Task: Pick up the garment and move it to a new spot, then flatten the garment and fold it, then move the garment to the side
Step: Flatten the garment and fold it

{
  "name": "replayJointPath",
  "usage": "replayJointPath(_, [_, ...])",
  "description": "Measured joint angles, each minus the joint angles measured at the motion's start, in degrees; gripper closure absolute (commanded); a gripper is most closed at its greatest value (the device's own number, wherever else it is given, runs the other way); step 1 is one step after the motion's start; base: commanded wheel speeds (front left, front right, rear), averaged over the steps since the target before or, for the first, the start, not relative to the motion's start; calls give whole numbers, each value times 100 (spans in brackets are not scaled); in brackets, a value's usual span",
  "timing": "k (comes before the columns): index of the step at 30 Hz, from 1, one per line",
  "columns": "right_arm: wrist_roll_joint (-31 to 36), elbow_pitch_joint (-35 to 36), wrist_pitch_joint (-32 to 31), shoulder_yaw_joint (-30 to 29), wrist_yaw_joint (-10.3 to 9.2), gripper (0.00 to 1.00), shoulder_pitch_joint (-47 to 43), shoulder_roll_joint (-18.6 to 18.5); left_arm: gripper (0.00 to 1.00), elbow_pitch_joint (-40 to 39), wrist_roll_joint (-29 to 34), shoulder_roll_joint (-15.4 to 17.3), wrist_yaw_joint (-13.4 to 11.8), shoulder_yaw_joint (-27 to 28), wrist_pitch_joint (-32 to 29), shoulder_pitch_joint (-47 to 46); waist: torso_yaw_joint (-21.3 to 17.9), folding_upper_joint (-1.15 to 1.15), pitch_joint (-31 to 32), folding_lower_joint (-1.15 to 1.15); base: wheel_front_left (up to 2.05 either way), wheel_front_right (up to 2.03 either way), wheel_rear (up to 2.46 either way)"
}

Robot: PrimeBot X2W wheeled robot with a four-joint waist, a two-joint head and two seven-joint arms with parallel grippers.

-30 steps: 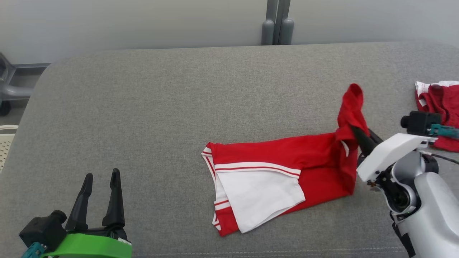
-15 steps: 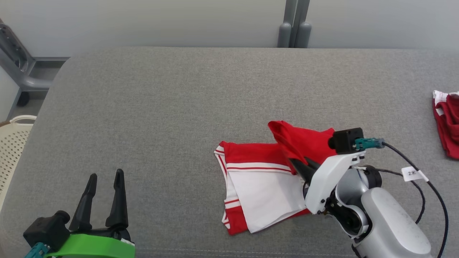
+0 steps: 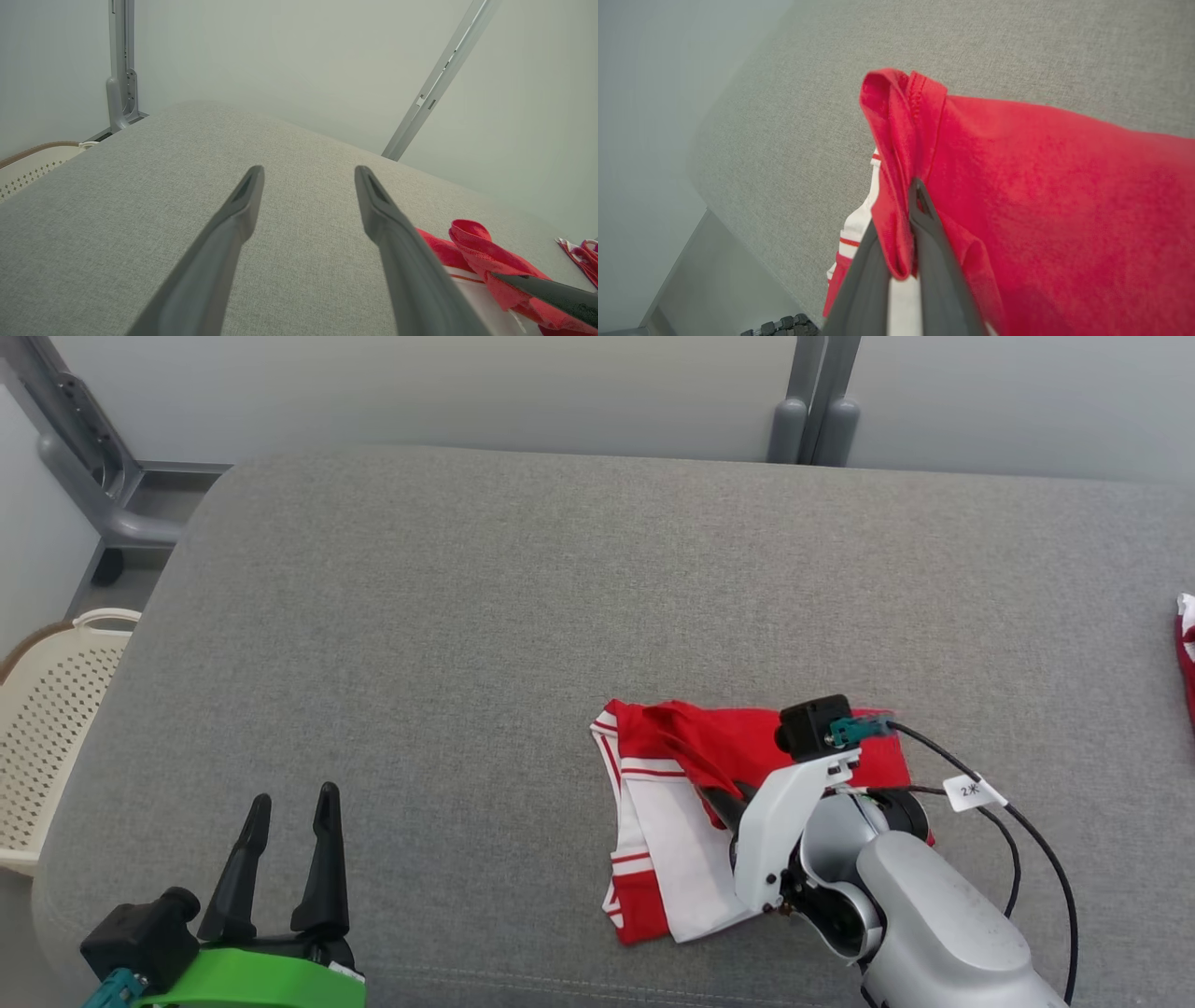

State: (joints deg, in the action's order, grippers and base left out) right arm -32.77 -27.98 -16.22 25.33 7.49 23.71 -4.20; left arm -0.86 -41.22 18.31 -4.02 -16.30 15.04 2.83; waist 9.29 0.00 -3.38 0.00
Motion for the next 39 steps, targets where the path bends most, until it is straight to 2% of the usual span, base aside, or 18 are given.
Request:
replayJointPath(8, [-9, -817, 324, 355, 0, 100, 260, 116, 0, 40, 0, -35, 25, 16, 0, -1, 92, 0, 1, 0, 0, 0, 0])
replayJointPath(11, [-100, -1034, 445, 500, 0, 58, 328, 125, 0, 54, 1, -41, 29, 22, 0, 0, 77, 0, 9, 0, 0, 0, 0])
replayJointPath(12, [-168, -1068, 475, 566, -1, 36, 357, 122, 0, 59, 1, -46, 29, 22, 0, 0, 70, 0, 12, 0, 0, 0, 0])
replayJointPath(13, [-250, -1079, 511, 650, -1, 0, 372, 122, 0, 64, 1, -53, 30, 19, 0, 0, 63, 0, 16, 0, 0, 0, 0])
replayJointPath(21, [-970, -764, 898, 1276, 0, 0, 485, 135, 0, 80, 2, -53, 48, 34, 0, 0, -82, 0, 31, 0, 0, 0, 0])
replayJointPath(25, [-1096, -526, 1132, 1347, 0, 0, 557, 141, 0, 66, 2, -43, 47, 51, 0, 1, -178, 0, 46, 0, 0, 0, 0])
replayJointPath(32, [-749, -495, 1534, 783, 0, 0, 706, 97, 0, -1, 12, -31, 20, 44, 0, 9, -349, 0, 90, 0, 0, 0, 0])
replayJointPath(39, [-455, -430, 1517, -35, 0, 0, 522, -316, 0, -47, 44, -31, -11, 7, -1, 20, -499, 0, 128, 0, 0, 0, 0])
